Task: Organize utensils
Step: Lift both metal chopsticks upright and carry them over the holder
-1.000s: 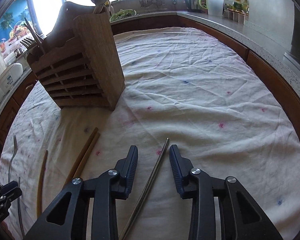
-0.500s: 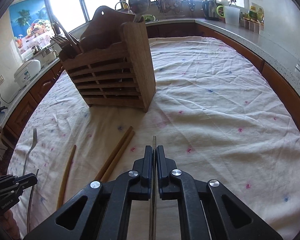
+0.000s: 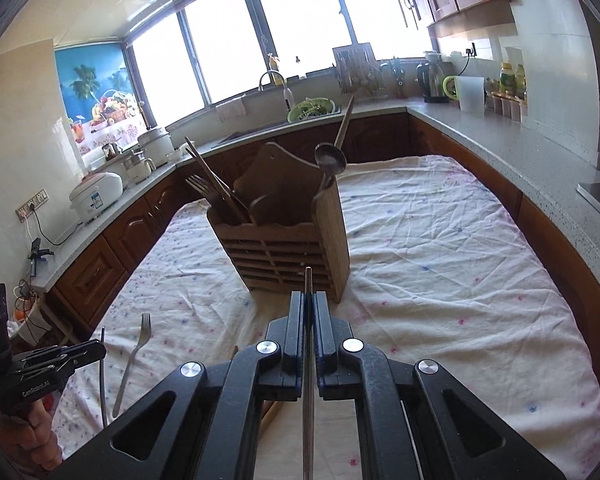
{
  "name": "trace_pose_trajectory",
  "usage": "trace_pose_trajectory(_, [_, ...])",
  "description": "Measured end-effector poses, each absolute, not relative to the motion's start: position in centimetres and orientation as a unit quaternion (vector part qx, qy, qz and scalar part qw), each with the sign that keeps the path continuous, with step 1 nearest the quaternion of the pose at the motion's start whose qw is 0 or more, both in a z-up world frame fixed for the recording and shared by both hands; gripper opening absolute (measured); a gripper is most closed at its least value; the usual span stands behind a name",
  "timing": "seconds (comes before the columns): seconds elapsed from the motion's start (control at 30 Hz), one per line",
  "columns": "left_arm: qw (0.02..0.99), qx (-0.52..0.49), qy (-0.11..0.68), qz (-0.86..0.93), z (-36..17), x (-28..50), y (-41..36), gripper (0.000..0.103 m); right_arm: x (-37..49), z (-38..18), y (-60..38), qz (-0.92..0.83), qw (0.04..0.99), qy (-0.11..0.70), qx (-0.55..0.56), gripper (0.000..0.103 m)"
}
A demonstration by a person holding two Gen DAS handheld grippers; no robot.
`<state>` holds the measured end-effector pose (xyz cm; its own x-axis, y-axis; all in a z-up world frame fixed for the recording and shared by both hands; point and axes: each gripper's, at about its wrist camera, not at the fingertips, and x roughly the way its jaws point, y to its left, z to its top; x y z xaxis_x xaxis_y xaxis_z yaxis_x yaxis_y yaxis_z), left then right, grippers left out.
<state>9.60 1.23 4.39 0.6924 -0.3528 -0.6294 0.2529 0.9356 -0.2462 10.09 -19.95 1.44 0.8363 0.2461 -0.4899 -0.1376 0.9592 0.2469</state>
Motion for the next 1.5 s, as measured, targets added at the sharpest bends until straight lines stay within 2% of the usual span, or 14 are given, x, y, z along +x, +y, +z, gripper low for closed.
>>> trace_pose_trajectory(0.27, [0.930,-0.080,0.311,-0.178,7.7,8.3,1.7,0.004,7.8,5.3,-19.8,0.111,0.965,0.216,0.098,0.004])
trace_pose_trajectory(0.8, [0.940,-0.086,0.275,-0.184,9.9,8.9,1.6,0.003,8.0,6.6,-20.0,0.116,0.968,0.196,0.102,0.004])
trace_pose_trajectory(1.13, [0.951,-0.090,0.229,-0.189,13.4,12.1,0.7,0.003,10.3,8.6,-20.4,0.114,0.972,0.176,0.104,0.004])
trace_pose_trajectory(1.5, [0.967,-0.085,0.157,-0.181,19.5,18.7,-0.6,0.004,15.0,14.3,-21.0,0.104,0.982,0.117,0.106,0.004])
